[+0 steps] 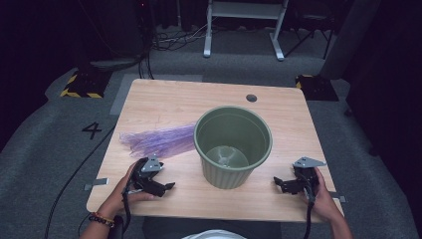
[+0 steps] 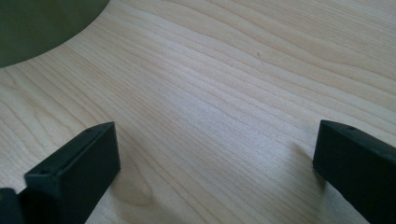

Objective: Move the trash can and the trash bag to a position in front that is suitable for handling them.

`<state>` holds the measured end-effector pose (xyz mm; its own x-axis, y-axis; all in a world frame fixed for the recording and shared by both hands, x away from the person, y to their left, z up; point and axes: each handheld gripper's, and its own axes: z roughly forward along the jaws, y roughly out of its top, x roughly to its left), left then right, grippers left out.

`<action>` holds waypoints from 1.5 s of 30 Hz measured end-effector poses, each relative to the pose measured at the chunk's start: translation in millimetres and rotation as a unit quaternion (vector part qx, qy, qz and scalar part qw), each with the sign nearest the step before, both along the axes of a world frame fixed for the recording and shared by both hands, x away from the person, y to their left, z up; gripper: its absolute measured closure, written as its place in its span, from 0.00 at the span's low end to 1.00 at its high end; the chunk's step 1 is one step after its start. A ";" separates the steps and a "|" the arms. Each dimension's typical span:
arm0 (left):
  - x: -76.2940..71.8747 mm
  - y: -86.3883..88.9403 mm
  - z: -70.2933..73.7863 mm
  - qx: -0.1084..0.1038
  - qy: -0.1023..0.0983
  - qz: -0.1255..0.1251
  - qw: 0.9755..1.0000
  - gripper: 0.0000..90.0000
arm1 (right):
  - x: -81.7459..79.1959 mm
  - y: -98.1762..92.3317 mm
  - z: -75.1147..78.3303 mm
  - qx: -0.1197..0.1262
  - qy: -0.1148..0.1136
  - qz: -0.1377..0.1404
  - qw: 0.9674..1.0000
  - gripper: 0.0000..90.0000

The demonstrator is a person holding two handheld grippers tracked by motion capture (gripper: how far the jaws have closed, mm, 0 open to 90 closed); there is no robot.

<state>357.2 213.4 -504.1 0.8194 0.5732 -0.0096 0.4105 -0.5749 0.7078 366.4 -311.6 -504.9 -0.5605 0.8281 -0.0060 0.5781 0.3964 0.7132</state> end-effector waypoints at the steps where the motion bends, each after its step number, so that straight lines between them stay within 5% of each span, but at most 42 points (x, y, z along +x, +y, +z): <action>1: 0.0 0.0 0.0 0.000 0.000 0.000 1.000 0.14 | 0.0 0.0 0.0 0.000 0.000 0.000 1.000 0.01; 11: -0.7 -7.0 -0.5 0.007 0.003 0.008 1.000 0.08 | 1.3 -2.1 0.2 0.004 0.000 0.021 1.000 0.03; 14: 0.5 -16.3 -0.6 0.010 0.005 -0.001 1.000 0.04 | 1.0 -2.3 0.4 0.007 -0.002 0.025 1.000 0.06; 17: 1.5 -27.4 -0.7 0.013 0.007 -0.015 1.000 0.02 | -1.3 -3.2 1.6 0.014 -0.014 0.031 0.999 0.20; 20: 4.6 -38.8 -0.7 0.015 0.007 -0.032 0.999 0.00 | -2.3 -0.2 2.9 0.007 -0.020 0.041 0.999 0.18; 27: 14.7 -62.4 -0.6 0.013 0.008 -0.062 0.998 0.00 | -5.0 20.0 15.9 0.016 -0.053 0.093 0.994 0.18; 30: 22.7 -79.2 -0.6 0.014 0.005 -0.084 0.996 0.00 | -6.7 36.6 23.7 0.016 -0.070 0.136 0.988 0.18; 34: 29.9 -96.2 -0.9 0.010 0.007 -0.089 0.996 0.00 | -5.2 50.4 26.3 0.018 -0.071 0.162 0.984 0.19; 37: 35.7 -104.6 0.8 0.028 0.002 -0.106 0.994 0.00 | -3.3 57.0 26.3 0.020 -0.070 0.170 0.983 0.20; 45: 40.3 -117.8 0.9 0.024 0.000 -0.113 0.993 0.03 | -2.1 58.8 23.1 0.019 -0.078 0.172 0.982 0.23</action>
<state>397.5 95.6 -503.1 0.9271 0.3746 0.0131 0.2672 -0.6849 0.6779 364.3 -252.7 -481.7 -0.8012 0.5921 -0.0867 0.2976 0.5200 0.8007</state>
